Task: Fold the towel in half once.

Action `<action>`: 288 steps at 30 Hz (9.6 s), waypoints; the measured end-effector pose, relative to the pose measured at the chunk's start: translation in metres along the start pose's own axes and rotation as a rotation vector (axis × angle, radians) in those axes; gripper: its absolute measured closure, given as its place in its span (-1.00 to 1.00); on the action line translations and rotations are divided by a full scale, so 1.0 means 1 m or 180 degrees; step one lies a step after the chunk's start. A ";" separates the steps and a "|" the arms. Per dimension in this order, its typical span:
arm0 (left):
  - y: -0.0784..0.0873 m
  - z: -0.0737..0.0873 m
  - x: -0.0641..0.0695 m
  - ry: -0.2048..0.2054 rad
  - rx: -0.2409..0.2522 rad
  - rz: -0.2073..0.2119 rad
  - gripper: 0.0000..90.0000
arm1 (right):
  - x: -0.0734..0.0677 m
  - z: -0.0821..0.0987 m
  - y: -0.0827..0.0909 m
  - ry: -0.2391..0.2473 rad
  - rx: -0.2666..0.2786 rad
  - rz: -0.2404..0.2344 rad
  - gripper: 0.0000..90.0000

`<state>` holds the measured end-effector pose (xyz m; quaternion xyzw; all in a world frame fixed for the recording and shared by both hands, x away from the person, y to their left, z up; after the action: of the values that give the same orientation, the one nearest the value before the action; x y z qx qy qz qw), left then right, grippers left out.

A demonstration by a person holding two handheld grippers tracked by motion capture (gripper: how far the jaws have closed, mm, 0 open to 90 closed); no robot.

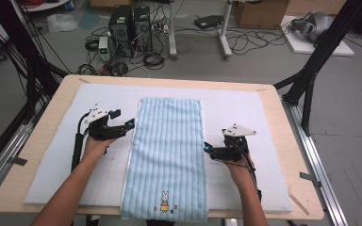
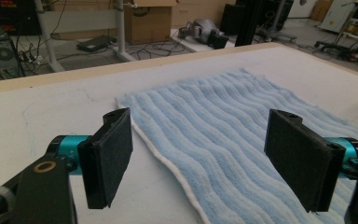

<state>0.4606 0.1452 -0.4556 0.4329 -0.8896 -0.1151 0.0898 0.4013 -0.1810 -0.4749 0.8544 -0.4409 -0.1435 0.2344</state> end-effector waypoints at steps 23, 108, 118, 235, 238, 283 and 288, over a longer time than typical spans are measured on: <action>-0.066 0.032 -0.014 0.0186 -0.0932 -0.0219 -0.21 | 0.001 0.003 -0.008 -0.0146 -0.0077 0.0010 -0.74; 0.015 0.034 0.047 0.0310 -0.0579 0.0501 0.91 | -0.026 -0.002 -0.020 -0.0237 -0.0298 -0.0276 0.92; 0.012 0.034 0.024 0.0409 -0.0607 0.0144 -0.04 | -0.016 0.002 -0.019 -0.0435 -0.0278 -0.0036 0.06; 0.011 0.056 0.039 0.0531 -0.0921 0.0392 0.93 | -0.022 0.021 -0.032 -0.0433 -0.0531 -0.0274 0.93; 0.008 0.049 0.032 0.0571 -0.0855 0.0349 0.95 | -0.022 0.019 -0.033 -0.0348 -0.0493 -0.0259 0.95; -0.047 0.025 0.002 0.0488 -0.0798 0.0211 0.89 | 0.017 -0.027 -0.078 -0.0305 -0.0290 0.0197 0.90; -0.051 0.023 -0.004 0.0484 -0.0762 0.0186 0.91 | 0.023 -0.028 -0.082 -0.0334 -0.0286 0.0246 0.90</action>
<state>0.4954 0.1204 -0.4924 0.4004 -0.8723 -0.1845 0.2113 0.4831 -0.1510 -0.4955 0.8167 -0.4783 -0.1986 0.2544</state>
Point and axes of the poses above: each handheld gripper's, and its own axes: y roughly backward along the jaws, z roughly out of its underside, x roughly to its right, the point moved 10 cm from there along -y, roughly forward along the jaws, and after that the axes turned 4 degrees about -y, right-handed, at the moved point
